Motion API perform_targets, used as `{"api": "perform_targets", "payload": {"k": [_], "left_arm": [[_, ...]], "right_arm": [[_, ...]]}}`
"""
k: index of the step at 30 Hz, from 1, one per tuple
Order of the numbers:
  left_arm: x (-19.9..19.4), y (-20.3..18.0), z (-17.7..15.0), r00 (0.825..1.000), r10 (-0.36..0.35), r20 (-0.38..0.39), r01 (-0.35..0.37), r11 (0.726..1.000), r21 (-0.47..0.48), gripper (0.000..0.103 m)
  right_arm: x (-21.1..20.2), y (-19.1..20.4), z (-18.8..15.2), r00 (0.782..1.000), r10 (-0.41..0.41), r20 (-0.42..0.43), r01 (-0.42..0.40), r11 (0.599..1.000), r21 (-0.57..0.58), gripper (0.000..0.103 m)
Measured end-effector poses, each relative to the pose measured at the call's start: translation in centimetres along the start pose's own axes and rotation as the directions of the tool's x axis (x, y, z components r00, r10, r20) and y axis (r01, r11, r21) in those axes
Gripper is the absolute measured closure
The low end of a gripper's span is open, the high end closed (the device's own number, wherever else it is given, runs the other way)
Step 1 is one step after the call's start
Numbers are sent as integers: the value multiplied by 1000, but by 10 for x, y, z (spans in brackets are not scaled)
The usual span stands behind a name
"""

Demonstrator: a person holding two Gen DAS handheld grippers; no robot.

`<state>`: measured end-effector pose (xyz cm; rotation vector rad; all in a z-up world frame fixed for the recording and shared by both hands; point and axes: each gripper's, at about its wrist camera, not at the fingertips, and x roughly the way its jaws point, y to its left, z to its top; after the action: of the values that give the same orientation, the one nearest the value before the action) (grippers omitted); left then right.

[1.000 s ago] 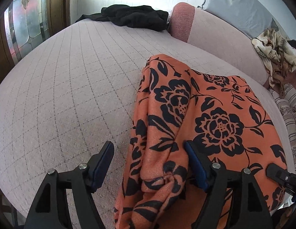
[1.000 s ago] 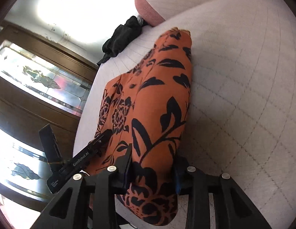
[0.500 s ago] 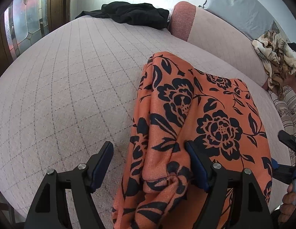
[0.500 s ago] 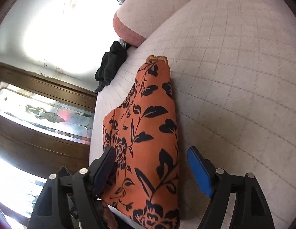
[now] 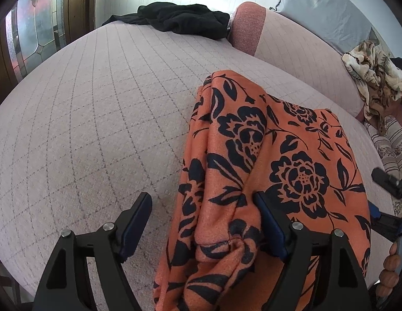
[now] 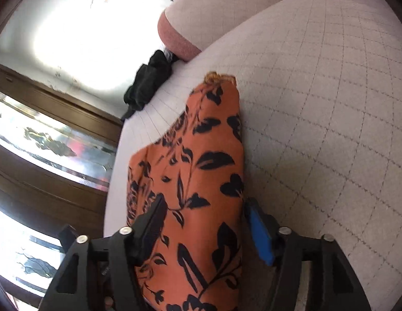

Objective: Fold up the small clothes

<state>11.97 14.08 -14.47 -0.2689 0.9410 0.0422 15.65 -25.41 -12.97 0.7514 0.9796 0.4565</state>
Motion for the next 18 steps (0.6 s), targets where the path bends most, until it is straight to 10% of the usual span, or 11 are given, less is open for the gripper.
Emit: {"api": "perform_targets", "payload": {"k": [3, 6, 7, 9, 11, 13, 18], "left_arm": [[1, -2, 0, 1000, 2, 1, -2, 1000, 3, 21], [0, -1, 0, 1000, -5, 0, 5, 1000, 0, 21], [0, 0, 0, 1000, -5, 0, 5, 1000, -1, 21], [1, 1, 0, 1000, -10, -4, 10, 1000, -7, 21], [2, -1, 2, 1000, -12, -6, 12, 1000, -4, 20], [1, 0, 2, 1000, -14, -2, 14, 1000, -3, 20], [-17, 13, 2, 996, -85, 0, 85, 994, -62, 27]], "right_arm": [[22, -10, 18, 997, 60, -45, -55, 992, 112, 25], [45, -11, 28, 993, 13, -119, -1, 995, 100, 71], [41, 6, 26, 995, -32, -92, 34, 999, 10, 73], [32, 34, 19, 992, -121, -27, 116, 982, -149, 73], [49, 18, 20, 979, -183, -89, 171, 977, -127, 72], [45, 0, 24, 985, -149, -85, 147, 989, -18, 46], [7, 35, 15, 972, -227, 61, 233, 962, -141, 40]]}}
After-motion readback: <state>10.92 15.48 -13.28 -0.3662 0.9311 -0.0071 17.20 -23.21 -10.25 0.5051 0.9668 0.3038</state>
